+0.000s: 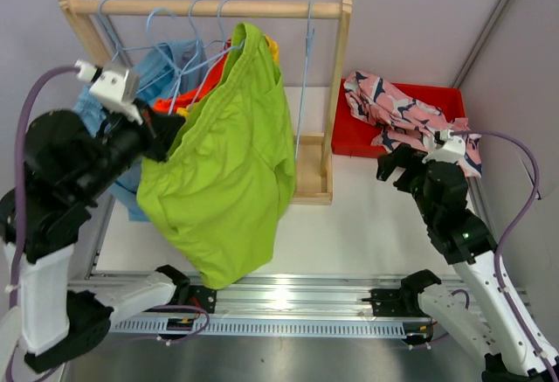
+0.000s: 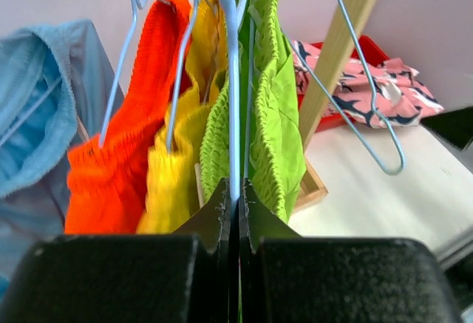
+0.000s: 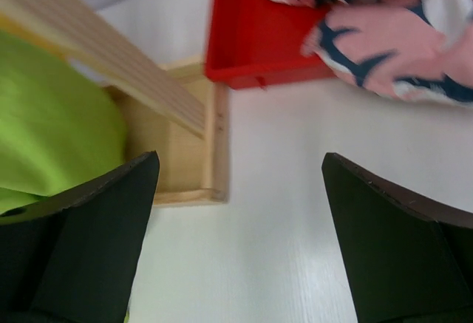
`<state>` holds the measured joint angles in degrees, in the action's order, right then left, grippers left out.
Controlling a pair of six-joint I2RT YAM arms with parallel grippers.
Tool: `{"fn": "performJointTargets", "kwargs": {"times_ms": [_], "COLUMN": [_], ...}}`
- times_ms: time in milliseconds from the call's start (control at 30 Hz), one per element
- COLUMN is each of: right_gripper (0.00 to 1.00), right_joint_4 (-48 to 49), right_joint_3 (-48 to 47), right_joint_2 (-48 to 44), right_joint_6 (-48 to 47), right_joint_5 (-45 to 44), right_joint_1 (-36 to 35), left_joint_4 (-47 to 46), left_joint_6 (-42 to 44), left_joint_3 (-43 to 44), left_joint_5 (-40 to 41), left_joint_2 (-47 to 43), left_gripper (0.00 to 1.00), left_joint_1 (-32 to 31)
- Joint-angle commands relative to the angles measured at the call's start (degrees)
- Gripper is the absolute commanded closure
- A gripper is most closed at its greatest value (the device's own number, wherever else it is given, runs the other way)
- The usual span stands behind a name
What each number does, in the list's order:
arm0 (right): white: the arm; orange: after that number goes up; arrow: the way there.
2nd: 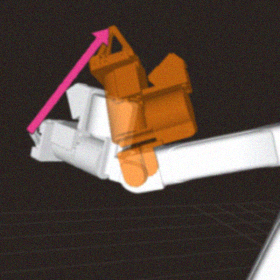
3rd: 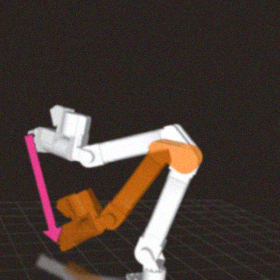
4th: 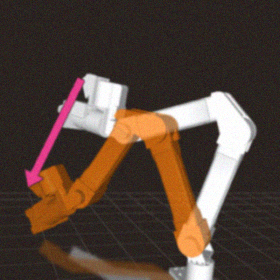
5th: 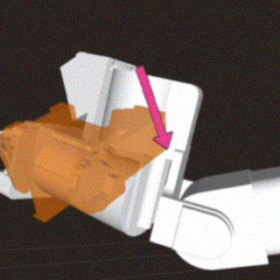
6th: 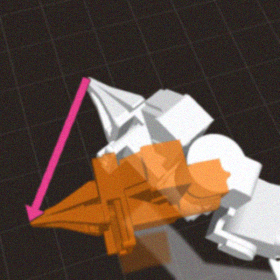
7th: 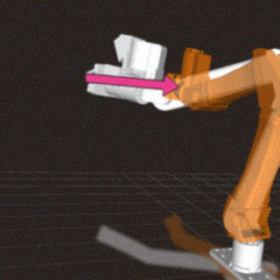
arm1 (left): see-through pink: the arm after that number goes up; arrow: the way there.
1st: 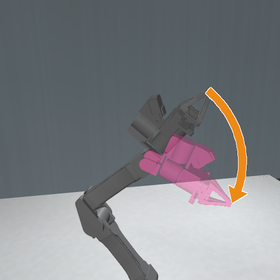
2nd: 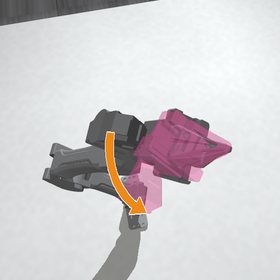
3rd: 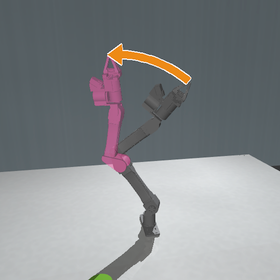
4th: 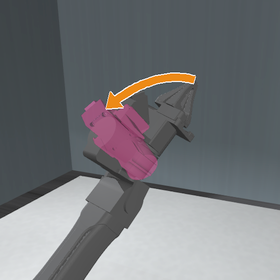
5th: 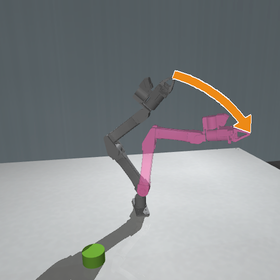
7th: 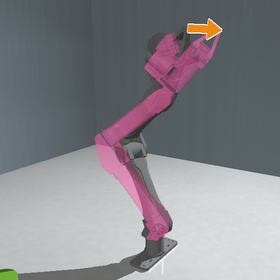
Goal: Remove the shorts from the hanger
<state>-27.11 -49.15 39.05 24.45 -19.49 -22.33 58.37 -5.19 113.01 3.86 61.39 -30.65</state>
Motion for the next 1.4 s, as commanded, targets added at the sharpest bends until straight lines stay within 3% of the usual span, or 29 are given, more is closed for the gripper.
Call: {"fn": "performJointTargets", "kwargs": {"times_ms": [0, 167, 333, 533, 700, 833, 1367], "right_gripper": [0.01, 0.01, 0.01, 0.00, 0.00, 0.01, 0.01], "right_joint_4": [7.50, 10.41, 11.64, 9.63, 7.34, 7.95, 13.49], "right_joint_3": [-4.81, -11.49, -16.77, -21.86, -25.81, -27.05, -25.03], "right_joint_2": [-2.83, -1.09, 3.05, 7.35, 11.30, 12.89, 15.36], "right_joint_6": [-4.75, -4.41, -1.95, -4.84, -9.67, -11.00, -11.53], "right_joint_5": [14.70, 34.39, 39.96, 30.51, 18.97, 12.38, 9.64], "right_joint_1": [-0.61, -1.14, -4.38, -16.94, -30.29, -35.14, -39.55], "left_joint_4": [-2.21, 0.95, -0.62, -2.38, -2.91, -2.65, -5.02], "left_joint_6": [-1.05, 0.36, -0.08, -2.01, -3.42, -3.60, -5.18], "left_joint_3": [-7.33, -18.68, -22.13, -18.89, -14.14, -13.61, -14.84], "left_joint_5": [-3.24, -5.94, -16.93, -24.94, -26.97, -26.89, -33.65], "left_joint_2": [-6.51, -14.70, -22.61, -25.09, -26.05, -26.93, -28.16], "left_gripper": [1.00, 1.00, 1.00, 1.00, 1.00, 1.00, 1.00], "left_joint_1": [0.51, 0.51, 0.16, -2.21, -5.55, -6.96, -7.23]}}
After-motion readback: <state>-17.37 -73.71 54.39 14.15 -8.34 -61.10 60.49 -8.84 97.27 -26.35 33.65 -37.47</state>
